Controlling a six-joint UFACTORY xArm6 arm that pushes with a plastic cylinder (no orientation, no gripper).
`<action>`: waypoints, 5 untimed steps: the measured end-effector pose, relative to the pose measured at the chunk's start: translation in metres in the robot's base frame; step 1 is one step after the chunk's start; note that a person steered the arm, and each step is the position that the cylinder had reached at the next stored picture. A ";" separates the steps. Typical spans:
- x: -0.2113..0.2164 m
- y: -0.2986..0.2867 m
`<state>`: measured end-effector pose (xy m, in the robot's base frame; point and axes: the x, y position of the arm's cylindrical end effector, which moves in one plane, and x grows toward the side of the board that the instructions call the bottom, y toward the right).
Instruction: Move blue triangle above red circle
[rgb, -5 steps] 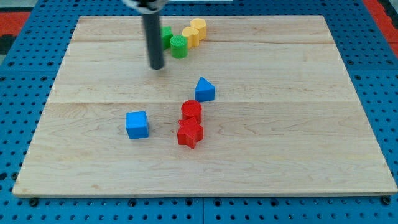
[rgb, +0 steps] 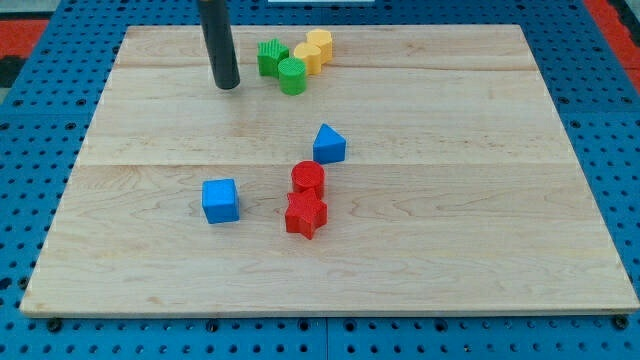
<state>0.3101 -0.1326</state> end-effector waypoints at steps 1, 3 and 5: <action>0.003 -0.023; 0.003 -0.024; 0.012 -0.028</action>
<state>0.3224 -0.1606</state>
